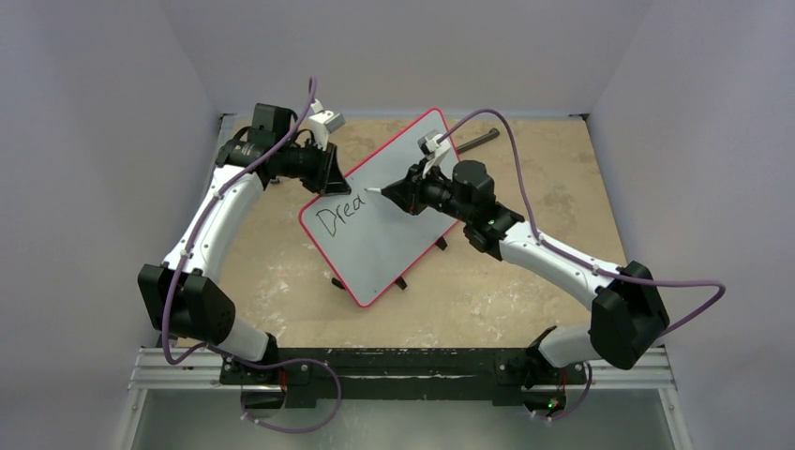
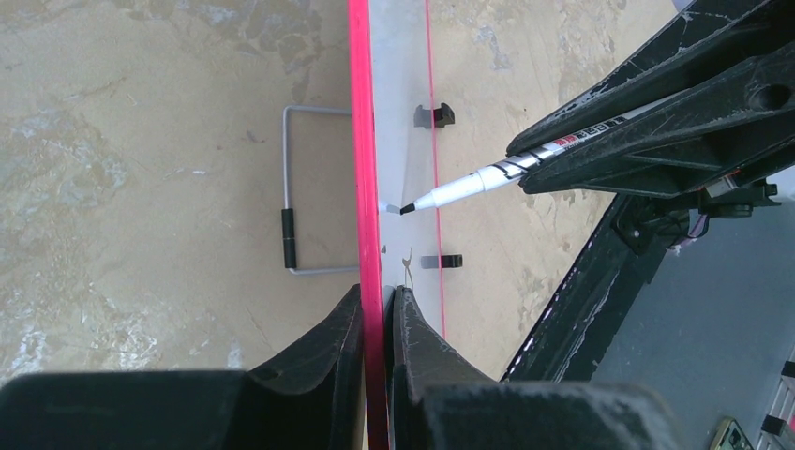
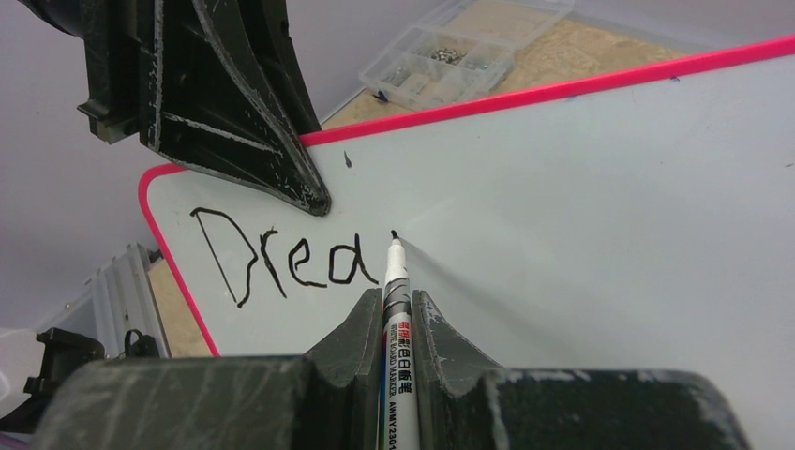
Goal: Write a sentence on the whiteboard
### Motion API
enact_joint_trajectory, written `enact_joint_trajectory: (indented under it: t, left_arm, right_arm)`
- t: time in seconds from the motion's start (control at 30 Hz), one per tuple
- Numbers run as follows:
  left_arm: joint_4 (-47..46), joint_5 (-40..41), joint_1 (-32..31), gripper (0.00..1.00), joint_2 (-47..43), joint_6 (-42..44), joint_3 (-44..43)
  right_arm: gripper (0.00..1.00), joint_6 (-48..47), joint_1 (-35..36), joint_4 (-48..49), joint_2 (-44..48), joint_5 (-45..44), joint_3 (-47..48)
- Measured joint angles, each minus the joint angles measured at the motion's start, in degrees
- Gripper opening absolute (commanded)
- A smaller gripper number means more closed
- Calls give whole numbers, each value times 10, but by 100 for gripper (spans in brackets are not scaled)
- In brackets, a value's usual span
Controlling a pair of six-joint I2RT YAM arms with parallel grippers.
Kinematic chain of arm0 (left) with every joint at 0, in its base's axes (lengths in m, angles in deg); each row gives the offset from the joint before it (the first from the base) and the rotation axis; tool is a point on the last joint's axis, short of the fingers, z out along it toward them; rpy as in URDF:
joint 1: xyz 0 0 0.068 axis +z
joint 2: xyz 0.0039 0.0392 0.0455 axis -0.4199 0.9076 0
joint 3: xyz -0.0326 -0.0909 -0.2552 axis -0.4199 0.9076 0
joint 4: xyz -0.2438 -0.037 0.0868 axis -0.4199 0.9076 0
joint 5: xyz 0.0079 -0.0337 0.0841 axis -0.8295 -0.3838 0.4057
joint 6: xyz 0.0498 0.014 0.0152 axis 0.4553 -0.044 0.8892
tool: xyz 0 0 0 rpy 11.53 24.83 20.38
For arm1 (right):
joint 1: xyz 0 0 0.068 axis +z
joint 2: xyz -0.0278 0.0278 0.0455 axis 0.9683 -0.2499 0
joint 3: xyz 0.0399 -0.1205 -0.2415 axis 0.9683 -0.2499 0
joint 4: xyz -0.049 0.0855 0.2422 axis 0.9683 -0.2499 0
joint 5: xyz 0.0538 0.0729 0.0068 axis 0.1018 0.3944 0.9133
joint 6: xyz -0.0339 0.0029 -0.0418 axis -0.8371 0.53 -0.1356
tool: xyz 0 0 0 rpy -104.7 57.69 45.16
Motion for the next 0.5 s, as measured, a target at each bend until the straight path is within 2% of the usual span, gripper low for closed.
enact_joint_trajectory:
  t: [0.5]
  left_arm:
    - [0, 3, 0, 0, 0, 0, 0]
  right_arm:
    - [0, 1, 0, 4, 14, -6, -33]
